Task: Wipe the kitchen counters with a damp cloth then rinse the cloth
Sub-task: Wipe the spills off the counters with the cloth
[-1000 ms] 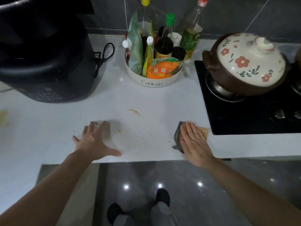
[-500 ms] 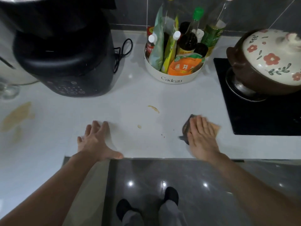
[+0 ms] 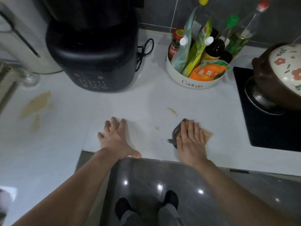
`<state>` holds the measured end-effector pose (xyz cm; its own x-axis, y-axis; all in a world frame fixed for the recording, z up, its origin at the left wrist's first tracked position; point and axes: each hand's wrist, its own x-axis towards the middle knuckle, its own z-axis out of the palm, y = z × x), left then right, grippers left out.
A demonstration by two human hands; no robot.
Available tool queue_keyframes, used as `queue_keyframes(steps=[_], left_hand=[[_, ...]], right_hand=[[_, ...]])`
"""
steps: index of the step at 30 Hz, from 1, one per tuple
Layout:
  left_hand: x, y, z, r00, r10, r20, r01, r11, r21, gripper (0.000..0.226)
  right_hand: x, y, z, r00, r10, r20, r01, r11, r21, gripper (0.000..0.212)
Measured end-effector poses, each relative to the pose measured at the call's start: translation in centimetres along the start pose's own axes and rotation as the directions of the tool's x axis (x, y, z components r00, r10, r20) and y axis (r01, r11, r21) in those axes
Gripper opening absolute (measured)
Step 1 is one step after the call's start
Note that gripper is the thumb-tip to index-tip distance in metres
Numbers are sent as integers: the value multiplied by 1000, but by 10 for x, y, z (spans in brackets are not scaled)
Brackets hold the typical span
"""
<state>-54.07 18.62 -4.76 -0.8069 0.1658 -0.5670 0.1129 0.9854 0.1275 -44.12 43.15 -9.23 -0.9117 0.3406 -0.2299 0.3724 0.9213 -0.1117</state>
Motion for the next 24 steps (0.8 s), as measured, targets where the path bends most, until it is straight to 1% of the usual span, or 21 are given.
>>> queue_keyframes(steps=[2,3,4,5,6,7,9,11,12,13,15,17,19,21,22,24], left_hand=[[0,0,0,1000,-6,-1,6,1000,6,151],[-1,-1,-1,1000,0,-1,0,1000,8,151],[-3,-1,-1,1000,9,-3,-9,1000,10,151],[-3,-2,-1,1000,18,-7,-18,1000,8,150],[-4,-4,0,1000,24,-9,-24,1000,0,149],[-3,-6,0,1000,25,-12,-25,1000,-8,148],[-2,-7,2,999,27,-17,-27,1000,-8,148],[-2,-6,4,1000,21,-18,-21,1000,-8,149],[-1,-5,4,1000,19,-18,-19,1000,-4,149],[0,-4,3,1000,20,-16,-20,1000,5,149],[2,-2,2,1000,13,-12,-13,1000,18,151],[1,-1,2,1000,2,-8,-2,1000,12,153],[1,-2,3,1000,0,-14,-1,1000,-6,152],[1,-4,4,1000,11,-18,-12,1000,-27,151],[2,-5,4,1000,16,-23,-17,999,-32,150],[3,-7,4,999,24,-34,-25,999,-26,149]], right_hand=[[9,-52,7,990,-143,5,143,990,-5,73],[10,-62,7,974,-222,35,223,975,-24,73],[11,-58,3,960,-276,55,279,959,-42,73],[10,-43,0,951,-301,66,304,952,-44,71],[7,-21,-1,954,-291,70,293,956,-31,70],[1,4,-2,967,-248,62,250,968,-24,68],[-14,42,-6,992,-104,68,106,994,-25,66],[-26,40,-6,996,-11,83,14,999,-41,66],[-29,21,-4,997,-16,72,19,999,-38,66],[-28,-4,1,996,-54,68,56,998,-30,66],[-16,-64,12,983,-170,65,171,985,0,67],[1,-111,16,970,-243,20,242,969,44,70],[18,-117,12,959,-283,15,282,959,39,69],[15,-84,11,967,-254,-12,254,967,3,67],[10,-62,12,980,-196,-40,196,981,-10,67],[-1,-32,10,997,-35,-70,35,999,-6,69]])
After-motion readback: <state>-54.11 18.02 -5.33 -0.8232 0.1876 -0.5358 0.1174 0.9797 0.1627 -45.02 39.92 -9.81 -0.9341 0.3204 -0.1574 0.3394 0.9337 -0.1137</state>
